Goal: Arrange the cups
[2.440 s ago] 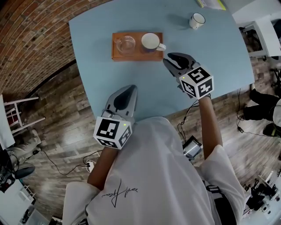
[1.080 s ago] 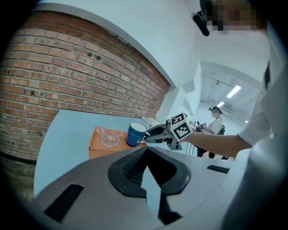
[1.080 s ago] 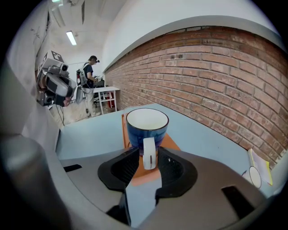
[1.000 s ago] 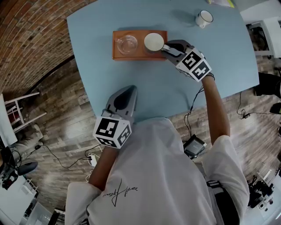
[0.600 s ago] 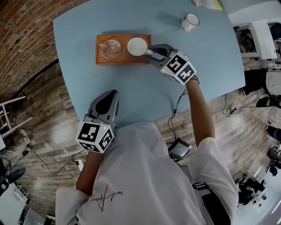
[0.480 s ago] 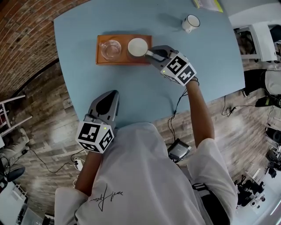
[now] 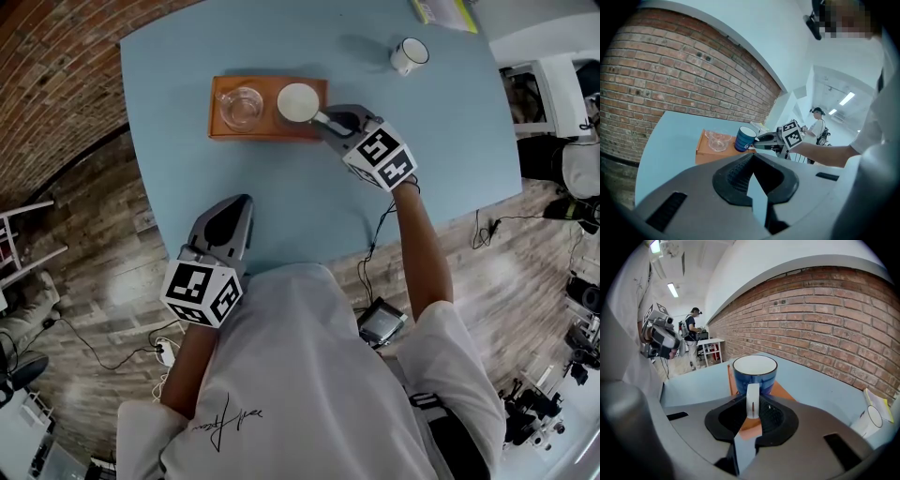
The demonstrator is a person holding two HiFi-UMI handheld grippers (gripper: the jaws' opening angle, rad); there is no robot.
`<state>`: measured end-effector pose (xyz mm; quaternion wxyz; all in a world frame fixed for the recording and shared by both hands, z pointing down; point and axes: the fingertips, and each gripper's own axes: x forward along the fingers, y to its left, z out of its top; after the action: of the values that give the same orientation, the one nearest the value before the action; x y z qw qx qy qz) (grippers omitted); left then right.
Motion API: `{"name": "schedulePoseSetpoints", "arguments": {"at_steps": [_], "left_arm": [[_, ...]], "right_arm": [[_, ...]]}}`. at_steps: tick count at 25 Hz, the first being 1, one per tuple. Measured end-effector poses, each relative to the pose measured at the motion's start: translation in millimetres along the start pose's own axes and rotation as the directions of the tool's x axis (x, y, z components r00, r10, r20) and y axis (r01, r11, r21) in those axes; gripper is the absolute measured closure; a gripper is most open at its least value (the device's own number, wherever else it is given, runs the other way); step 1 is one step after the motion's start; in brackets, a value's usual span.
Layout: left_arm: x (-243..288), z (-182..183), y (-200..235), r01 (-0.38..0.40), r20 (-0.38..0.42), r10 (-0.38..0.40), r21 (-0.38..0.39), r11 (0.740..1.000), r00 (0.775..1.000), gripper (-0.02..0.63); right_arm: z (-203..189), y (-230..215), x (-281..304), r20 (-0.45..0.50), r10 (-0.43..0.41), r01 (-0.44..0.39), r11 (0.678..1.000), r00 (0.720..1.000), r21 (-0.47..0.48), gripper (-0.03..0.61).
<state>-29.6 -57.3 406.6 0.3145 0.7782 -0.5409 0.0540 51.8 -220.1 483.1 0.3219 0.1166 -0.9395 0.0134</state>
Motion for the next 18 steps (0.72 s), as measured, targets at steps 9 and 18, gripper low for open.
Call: {"name": "schedulePoseSetpoints", "arguments": {"at_steps": [9,18], "left_arm": [[-1.9,2.6,-1.3,0.012,0.017,-0.012,0.001,1.000,1.000,0.606],[-4.3,4.7,0.2,0.017,0.039,-0.016,-0.007,1.000,0.999,0.606]], "right_arm": [[-0.6,1.8,-2.2,0.005,-0.093,0.092,0.994,0.996,0.050,0.514],[0.1,3.3,-0.7,-0.016,-0.165,0.166,0.980,0.986,0.105,0.514]]}}
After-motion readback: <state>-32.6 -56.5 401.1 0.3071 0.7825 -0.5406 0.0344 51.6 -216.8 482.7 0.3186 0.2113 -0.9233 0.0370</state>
